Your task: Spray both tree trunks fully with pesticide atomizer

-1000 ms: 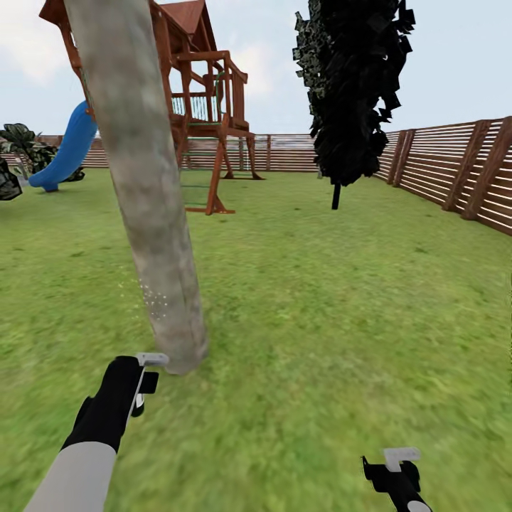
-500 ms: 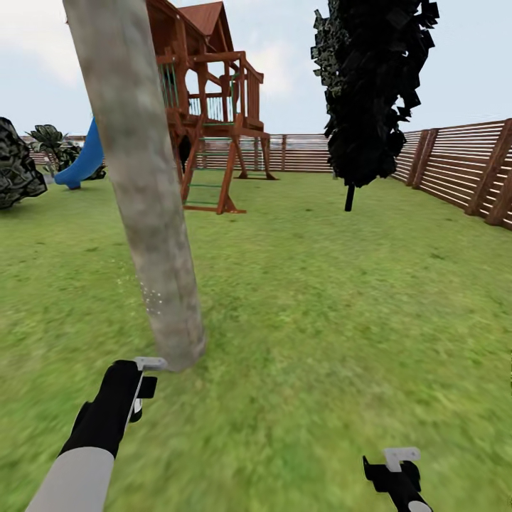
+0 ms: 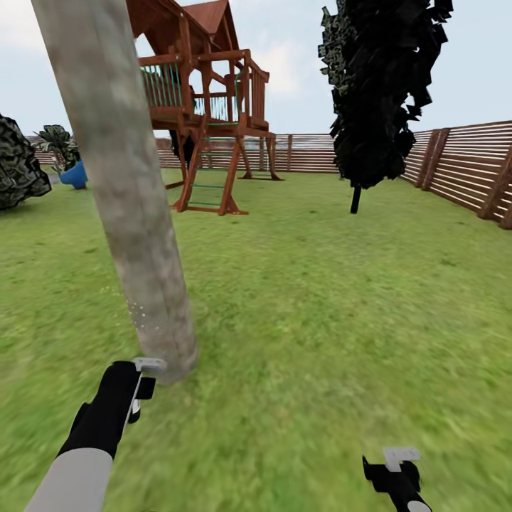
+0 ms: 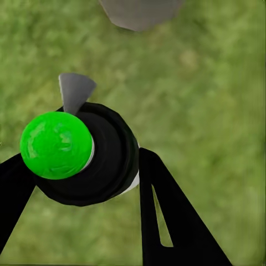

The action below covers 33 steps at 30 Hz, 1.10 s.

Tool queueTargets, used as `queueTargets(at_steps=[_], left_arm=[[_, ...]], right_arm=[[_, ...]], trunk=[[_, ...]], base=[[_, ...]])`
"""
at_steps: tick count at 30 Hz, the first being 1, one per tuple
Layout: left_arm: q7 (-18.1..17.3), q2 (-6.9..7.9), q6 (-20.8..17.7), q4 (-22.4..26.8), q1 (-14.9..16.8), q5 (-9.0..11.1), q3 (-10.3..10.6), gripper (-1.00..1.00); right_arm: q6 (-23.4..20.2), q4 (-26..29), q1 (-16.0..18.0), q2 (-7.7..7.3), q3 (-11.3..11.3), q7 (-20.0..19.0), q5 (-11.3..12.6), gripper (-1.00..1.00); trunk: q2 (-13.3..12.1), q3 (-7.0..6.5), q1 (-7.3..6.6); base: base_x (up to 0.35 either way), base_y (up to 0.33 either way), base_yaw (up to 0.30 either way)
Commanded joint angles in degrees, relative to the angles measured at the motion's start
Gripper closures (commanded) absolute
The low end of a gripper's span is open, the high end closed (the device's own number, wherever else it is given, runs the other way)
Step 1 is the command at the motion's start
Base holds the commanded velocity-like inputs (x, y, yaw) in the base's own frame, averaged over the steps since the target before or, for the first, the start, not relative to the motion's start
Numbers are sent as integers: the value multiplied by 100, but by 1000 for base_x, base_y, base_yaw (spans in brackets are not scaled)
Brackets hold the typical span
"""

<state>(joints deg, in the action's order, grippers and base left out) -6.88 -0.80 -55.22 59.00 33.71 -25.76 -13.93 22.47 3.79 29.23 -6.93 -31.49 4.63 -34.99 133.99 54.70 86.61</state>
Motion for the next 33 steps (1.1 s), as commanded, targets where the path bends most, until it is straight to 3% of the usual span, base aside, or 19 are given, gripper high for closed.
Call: queueTargets(at_steps=[1, 4, 10, 15, 22, 25, 30, 33], left_arm=[[-59, -8, -15, 6, 5, -62, -21, 100], [-59, -3, 18, 6, -19, -61, -32, 100], [-59, 20, 159, 6, -47, -68, -265, 100], [-59, 69, 162, 6, -49, -57, -260, 100], [-59, 66, 171, 100, -49, -27, -255, 100], [-57, 54, 426, 126, -26, -25, -227, 100], [-119, -3, 507, 122, 104, -17, -194, 100], [-139, 15, 331, 98, 508, -21, -185, 100]], right_arm=[[21, -10, 4, -2, -32, 29, -61, -100], [21, -10, 4, -1, -32, 29, -61, -100], [21, -10, 4, -1, -32, 27, -61, -100], [21, -10, 4, -1, -32, 29, -61, -100], [22, -2, 4, -3, -32, 29, -61, -100], [28, -2, 4, -9, -33, 29, -61, -100], [29, -2, 4, -10, -33, 29, -61, -100], [26, -2, 4, -5, -32, 29, -61, -100]], trunk=[[2, 6, 1], [2, 6, 1], [2, 6, 1], [2, 6, 1], [2, 6, 1], [2, 6, 1], [2, 6, 1], [2, 6, 1]], base=[[95, -240, 270], [6, -260, 275], [-95, -117, 277], [55, -75, 240], [100, -235, 21], [-157, -236, 119], [-156, -96, 265], [-12, -6, 277]])
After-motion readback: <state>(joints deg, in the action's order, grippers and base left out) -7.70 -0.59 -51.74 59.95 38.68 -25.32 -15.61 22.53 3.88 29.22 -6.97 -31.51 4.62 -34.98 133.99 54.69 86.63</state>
